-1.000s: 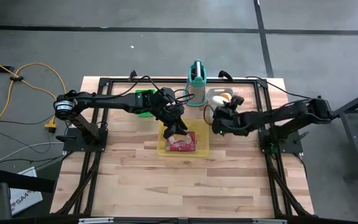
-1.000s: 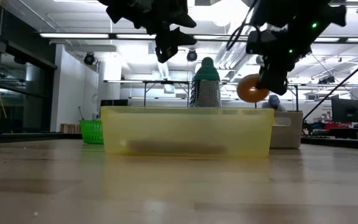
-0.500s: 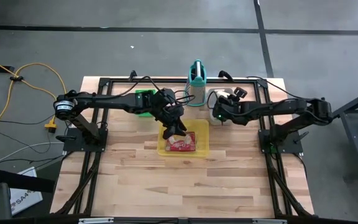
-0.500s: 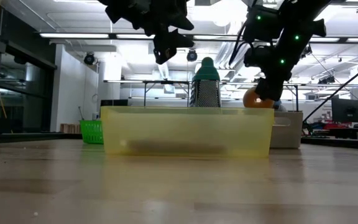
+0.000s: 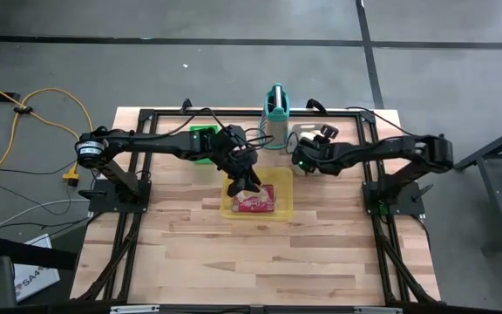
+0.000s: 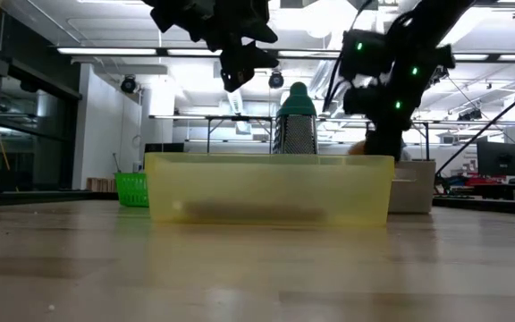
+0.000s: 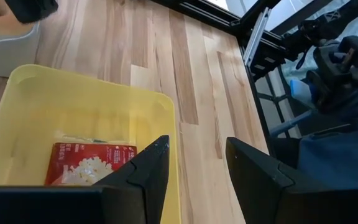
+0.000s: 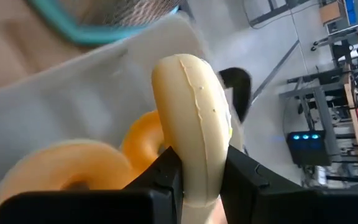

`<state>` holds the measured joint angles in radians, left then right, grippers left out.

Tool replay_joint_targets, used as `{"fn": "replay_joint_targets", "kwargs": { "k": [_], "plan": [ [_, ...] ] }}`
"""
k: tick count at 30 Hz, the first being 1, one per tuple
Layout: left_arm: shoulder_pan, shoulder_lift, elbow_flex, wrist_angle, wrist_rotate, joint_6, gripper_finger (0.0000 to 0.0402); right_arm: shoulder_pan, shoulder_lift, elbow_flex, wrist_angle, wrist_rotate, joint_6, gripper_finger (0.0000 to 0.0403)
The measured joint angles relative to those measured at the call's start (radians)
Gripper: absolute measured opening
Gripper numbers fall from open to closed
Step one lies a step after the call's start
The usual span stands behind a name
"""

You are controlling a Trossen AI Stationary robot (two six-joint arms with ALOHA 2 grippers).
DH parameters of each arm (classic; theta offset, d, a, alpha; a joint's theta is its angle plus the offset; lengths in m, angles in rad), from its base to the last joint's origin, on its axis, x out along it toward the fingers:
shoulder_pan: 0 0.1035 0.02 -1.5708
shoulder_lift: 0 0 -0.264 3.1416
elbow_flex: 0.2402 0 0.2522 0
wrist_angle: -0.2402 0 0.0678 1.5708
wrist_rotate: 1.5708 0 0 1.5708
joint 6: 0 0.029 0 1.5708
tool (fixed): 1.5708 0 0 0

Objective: Pick & Place Food Item
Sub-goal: Put the white donut into the gray bin

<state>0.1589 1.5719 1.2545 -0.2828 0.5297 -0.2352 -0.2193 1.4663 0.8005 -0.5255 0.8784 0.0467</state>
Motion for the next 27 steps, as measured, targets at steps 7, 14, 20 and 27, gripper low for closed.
{"fn": "replay_joint_targets", "kwargs": {
  "k": [7, 14, 20, 27],
  "plan": [
    [0.0, 0.0, 0.0, -0.009, 0.0, 0.0, 0.0155, 0.0, 0.123, 0.0, 0.038, 0.008, -0.076, 0.007],
    [0.0, 0.0, 0.0, -0.011, 0.0, 0.0, 0.0155, 0.003, 0.156, 0.001, 0.053, 0.025, -0.077, 0.0083],
    [0.0, 0.0, 0.0, -0.01, 0.0, 0.0, 0.0155, 0.009, 0.137, 0.0, 0.055, 0.019, -0.078, 0.012],
    [0.0, 0.0, 0.0, -0.009, 0.001, -0.002, 0.0155, 0.01, 0.132, 0.0, 0.057, 0.014, -0.078, 0.0153]
  ]
}}
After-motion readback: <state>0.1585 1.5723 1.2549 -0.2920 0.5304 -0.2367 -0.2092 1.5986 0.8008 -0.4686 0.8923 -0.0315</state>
